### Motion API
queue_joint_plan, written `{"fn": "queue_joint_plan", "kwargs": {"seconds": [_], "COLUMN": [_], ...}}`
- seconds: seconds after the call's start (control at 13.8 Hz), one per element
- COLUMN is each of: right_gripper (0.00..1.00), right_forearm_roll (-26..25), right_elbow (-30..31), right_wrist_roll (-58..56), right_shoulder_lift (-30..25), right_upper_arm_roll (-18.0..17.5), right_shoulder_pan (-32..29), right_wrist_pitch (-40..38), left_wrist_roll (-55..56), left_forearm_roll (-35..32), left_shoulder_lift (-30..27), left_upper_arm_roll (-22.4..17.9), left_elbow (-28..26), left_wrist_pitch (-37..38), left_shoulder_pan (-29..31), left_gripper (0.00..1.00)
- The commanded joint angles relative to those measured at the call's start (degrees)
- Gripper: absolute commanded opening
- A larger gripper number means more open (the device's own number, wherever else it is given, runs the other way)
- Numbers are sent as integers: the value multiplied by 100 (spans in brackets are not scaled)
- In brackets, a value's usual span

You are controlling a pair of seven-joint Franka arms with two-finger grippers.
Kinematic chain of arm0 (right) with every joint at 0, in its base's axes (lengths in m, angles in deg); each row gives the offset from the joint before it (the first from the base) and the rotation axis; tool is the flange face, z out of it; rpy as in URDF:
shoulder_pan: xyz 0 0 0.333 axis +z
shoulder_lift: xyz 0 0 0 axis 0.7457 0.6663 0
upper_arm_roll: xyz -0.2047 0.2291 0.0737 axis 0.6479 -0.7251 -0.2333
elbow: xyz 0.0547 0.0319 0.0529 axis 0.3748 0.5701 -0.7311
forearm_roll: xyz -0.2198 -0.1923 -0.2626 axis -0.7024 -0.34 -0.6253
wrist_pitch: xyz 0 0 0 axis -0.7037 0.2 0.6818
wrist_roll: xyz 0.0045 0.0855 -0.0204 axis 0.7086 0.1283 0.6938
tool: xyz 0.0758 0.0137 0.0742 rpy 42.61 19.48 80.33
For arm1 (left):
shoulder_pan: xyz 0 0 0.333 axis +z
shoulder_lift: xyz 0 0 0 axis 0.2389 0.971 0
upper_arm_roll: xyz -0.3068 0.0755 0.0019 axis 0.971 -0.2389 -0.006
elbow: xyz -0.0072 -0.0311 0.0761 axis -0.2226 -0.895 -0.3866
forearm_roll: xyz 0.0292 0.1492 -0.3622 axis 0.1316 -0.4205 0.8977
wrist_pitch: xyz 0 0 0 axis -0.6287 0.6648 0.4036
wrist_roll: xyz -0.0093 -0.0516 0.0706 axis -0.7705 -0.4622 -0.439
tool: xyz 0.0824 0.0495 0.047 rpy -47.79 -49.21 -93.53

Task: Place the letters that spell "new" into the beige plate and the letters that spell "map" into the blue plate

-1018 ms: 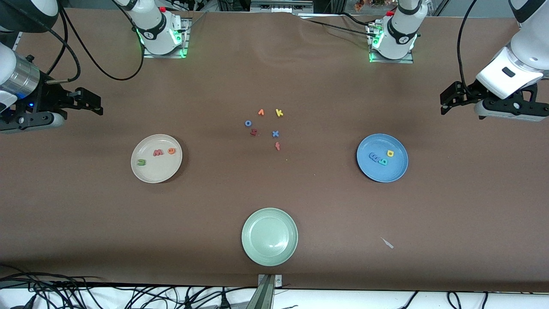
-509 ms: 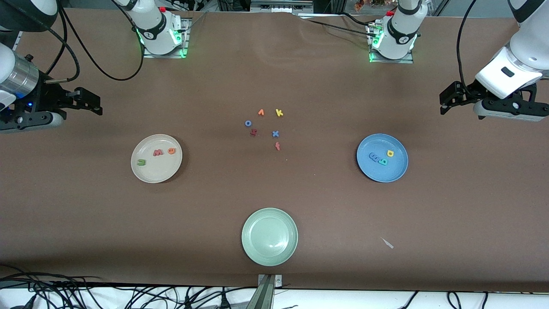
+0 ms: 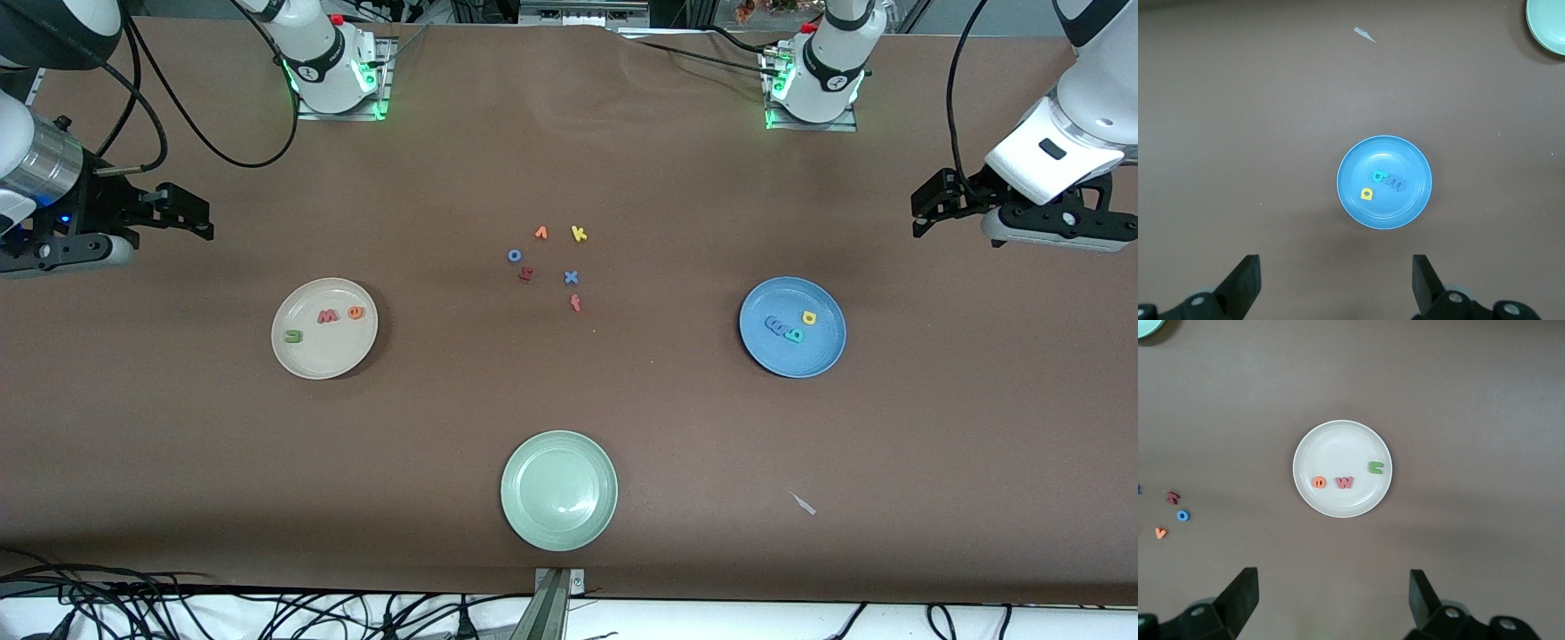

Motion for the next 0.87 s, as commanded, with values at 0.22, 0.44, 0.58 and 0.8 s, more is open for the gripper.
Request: {"fn": "queue_joint_plan", "kwargs": {"seconds": [0.22, 0.44, 0.58, 0.8], "right_gripper": [100, 100, 100, 100], "right_forearm_roll": [-81, -72, -81, -90], "right_elbow": [-90, -99, -90, -99], "right_wrist_roll": [-13, -12, 5, -13], "right_shoulder_lift": [22, 22, 22, 22], "right_upper_arm_roll": [-21, -21, -21, -21], "right_shoulder_pan": [-36, -36, -28, -36], "right_wrist_pitch": [-194, -185, -185, -168], "left_wrist_roll": [-135, -135, -135, -126], "left_forearm_roll": [130, 130, 130, 130], "left_shoulder_lift": [5, 5, 5, 5], "left_upper_arm_roll": [-30, -30, -30, -30], "left_elbow": [91, 100, 91, 100], "left_wrist_pitch": [112, 130, 130, 130], "left_shoulder_pan": [-5, -5, -5, -13], "left_gripper": [100, 100, 100, 100]}}
